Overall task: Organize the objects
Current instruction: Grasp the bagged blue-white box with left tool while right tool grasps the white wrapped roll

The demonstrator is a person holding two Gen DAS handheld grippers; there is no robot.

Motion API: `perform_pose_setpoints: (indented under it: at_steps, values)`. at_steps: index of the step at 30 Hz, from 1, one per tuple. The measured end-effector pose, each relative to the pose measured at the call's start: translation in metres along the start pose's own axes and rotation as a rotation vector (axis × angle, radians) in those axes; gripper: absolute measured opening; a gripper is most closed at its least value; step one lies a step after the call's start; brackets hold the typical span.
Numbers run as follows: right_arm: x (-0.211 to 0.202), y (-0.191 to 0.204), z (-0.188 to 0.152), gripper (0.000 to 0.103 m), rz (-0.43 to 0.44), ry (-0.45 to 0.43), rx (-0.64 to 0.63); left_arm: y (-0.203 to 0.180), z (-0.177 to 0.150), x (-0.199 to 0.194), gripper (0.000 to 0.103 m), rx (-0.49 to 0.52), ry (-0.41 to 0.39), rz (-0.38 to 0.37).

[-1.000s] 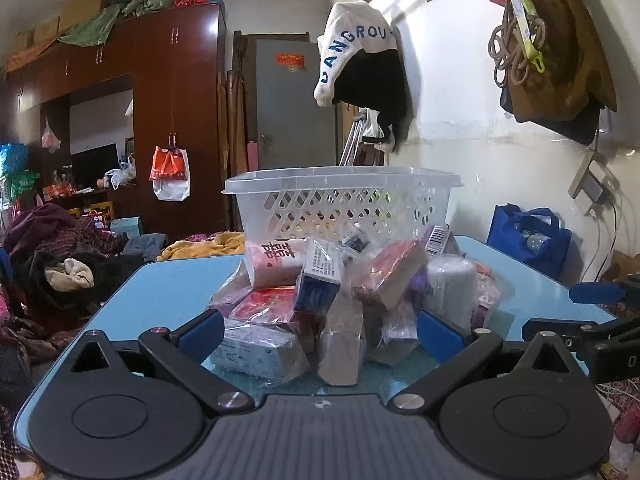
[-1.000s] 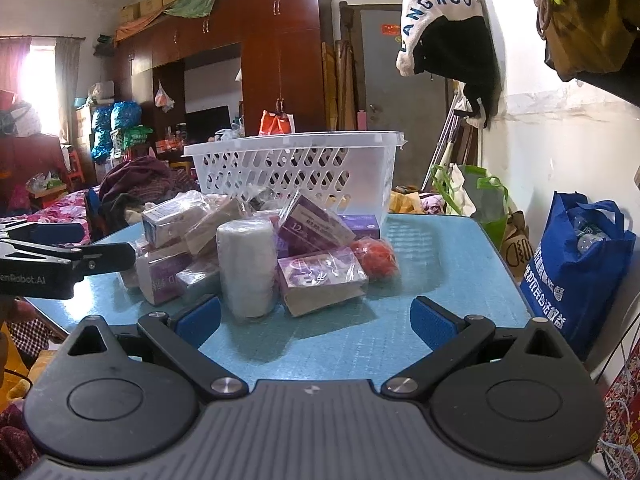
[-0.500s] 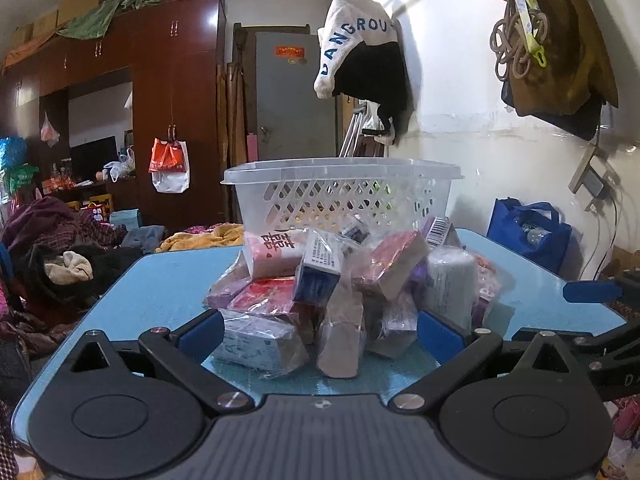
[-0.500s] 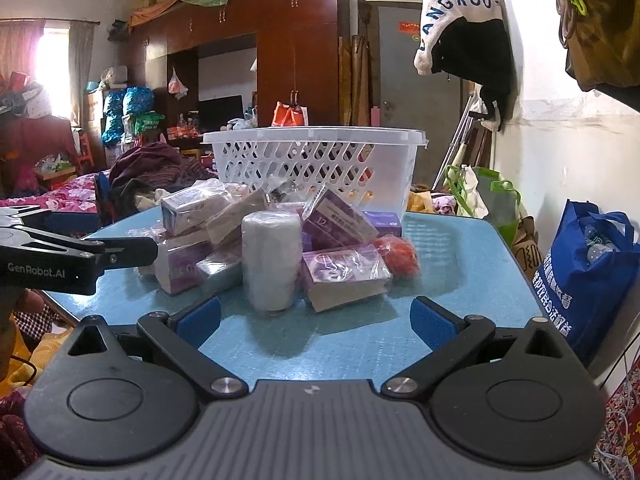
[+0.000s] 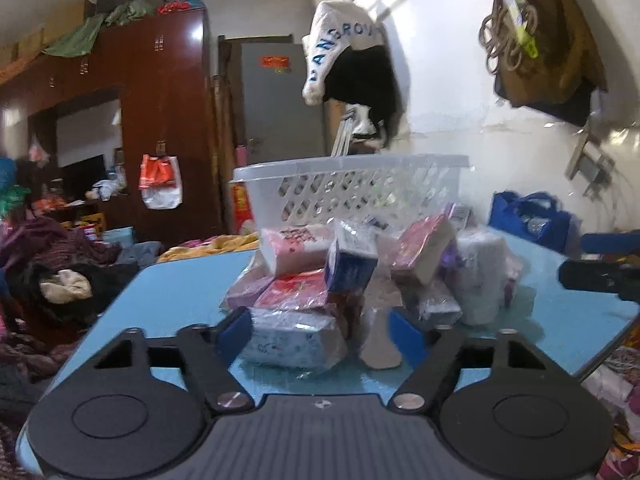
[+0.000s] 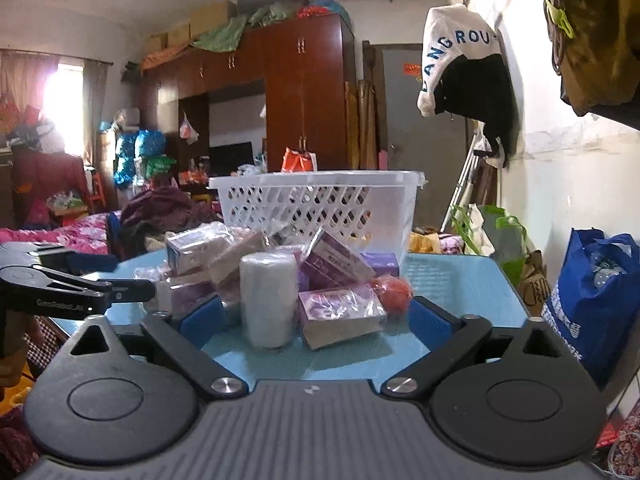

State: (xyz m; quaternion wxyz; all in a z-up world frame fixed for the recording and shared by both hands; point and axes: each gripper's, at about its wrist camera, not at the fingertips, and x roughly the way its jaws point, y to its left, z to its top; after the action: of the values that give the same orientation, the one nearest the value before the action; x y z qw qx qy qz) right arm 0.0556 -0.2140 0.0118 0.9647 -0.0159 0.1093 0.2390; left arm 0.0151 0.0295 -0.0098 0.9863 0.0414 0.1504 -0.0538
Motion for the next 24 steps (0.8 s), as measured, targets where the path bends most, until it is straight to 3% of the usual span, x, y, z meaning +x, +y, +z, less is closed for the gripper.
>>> perform_pose_setpoints:
  at_steps: [3, 6, 9, 19, 23, 24]
  values:
    - [0.01, 0.006, 0.003, 0.089, 0.037, -0.004, -0.024, 0.001, 0.006, 0.001, 0.063, -0.008, -0.038, -0.035]
    - [0.028, 0.016, 0.005, 0.082, 0.021, 0.011, -0.076, -0.006, 0.015, 0.01, 0.063, 0.019, -0.05, -0.052]
    - [0.043, 0.019, 0.005, 0.069, 0.037, 0.041, -0.081, -0.01, 0.021, 0.023, 0.059, 0.021, -0.027, -0.058]
    - [0.055, 0.022, 0.001, 0.066, 0.055, 0.087, -0.102, -0.011, 0.02, 0.044, 0.056, 0.035, 0.006, -0.057]
    - [0.05, 0.024, 0.0, 0.049, 0.041, 0.082, -0.118, -0.013, 0.018, 0.048, 0.045, 0.05, -0.002, -0.061]
    - [0.05, 0.024, 0.0, 0.049, 0.044, 0.084, -0.117, -0.013, 0.018, 0.048, 0.045, 0.051, -0.003, -0.063]
